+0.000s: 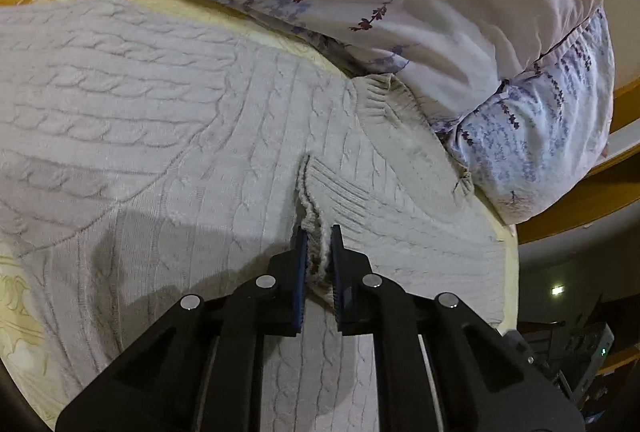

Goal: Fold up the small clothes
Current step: 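Grasp the other sleeve cuff with the left tool, fold it across, release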

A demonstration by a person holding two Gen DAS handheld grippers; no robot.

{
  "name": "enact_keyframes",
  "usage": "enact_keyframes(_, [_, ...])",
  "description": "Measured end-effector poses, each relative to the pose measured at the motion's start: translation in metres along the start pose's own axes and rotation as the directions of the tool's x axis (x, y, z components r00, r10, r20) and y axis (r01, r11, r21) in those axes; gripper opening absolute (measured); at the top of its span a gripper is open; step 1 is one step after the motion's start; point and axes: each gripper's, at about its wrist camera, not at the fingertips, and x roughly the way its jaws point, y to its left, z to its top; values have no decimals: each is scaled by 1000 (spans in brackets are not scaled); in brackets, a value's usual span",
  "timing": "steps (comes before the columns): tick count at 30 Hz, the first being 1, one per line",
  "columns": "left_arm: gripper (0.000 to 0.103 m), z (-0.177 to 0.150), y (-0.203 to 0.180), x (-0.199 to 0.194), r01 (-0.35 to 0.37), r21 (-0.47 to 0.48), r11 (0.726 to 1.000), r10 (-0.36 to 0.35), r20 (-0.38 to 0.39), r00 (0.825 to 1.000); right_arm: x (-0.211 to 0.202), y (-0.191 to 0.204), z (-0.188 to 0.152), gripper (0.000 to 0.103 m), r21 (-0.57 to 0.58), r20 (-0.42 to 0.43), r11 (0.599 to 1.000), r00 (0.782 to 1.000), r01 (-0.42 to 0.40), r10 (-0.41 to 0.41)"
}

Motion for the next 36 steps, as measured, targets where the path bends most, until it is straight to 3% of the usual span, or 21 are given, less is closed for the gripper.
enact_keyframes(3, [11, -2, -3, -3, 4, 18, 1000, -4, 0, 1000, 15, 8, 7, 70, -31, -16, 999, 1000, 26, -26])
enact_keyframes(8, [18, -3, 16, -40, 88, -45, 995, -85, 46, 995, 32, 7, 9, 73, -26, -57, 998, 997, 55, -56])
enact_keyframes(9, [22, -1, 25, -56, 97, -59, 994, -92, 74, 993, 32, 7, 8, 75, -25, -55, 998, 997, 52, -54])
enact_keyframes(11, [52, 2, 54, -90, 75, -111, 991, -57, 154, 986, 31, 9, 8, 76, -27, -58, 998, 997, 49, -50])
enact_keyframes(12, [55, 3, 66, -102, 61, -138, 989, -34, 186, 982, 31, 10, 8, 76, -26, -60, 999, 997, 45, -47])
enact_keyframes(14, [56, 5, 104, -129, 41, -225, 974, 16, 247, 969, 30, 11, 7, 77, -24, -64, 999, 997, 42, -44])
enact_keyframes(16, [56, 6, 147, -151, 14, -344, 939, 90, 284, 955, 29, 13, 6, 77, -20, -68, 999, 997, 39, -40])
enact_keyframes(20, [55, 8, 208, -177, 53, -504, 862, 148, 350, 925, 29, 17, 2, 77, -22, -82, 999, 996, 39, -40])
enact_keyframes(23, [55, 11, 236, -182, 100, -579, 809, 158, 379, 912, 29, 21, -2, 77, -26, -88, 999, 995, 43, -45])
enact_keyframes(26, [50, 16, 253, -187, 161, -613, 774, 141, 415, 899, 26, 24, -5, 77, -35, -83, 998, 995, 49, -52])
enact_keyframes(30, [47, 27, 269, -193, 197, -635, 747, 141, 442, 886, 21, 23, -7, 77, -30, -72, 998, 995, 63, -65])
enact_keyframes(36, [34, 37, 295, -199, 258, -678, 688, 148, 479, 865, 15, 18, -12, 77, -9, -58, 996, 994, 87, -88])
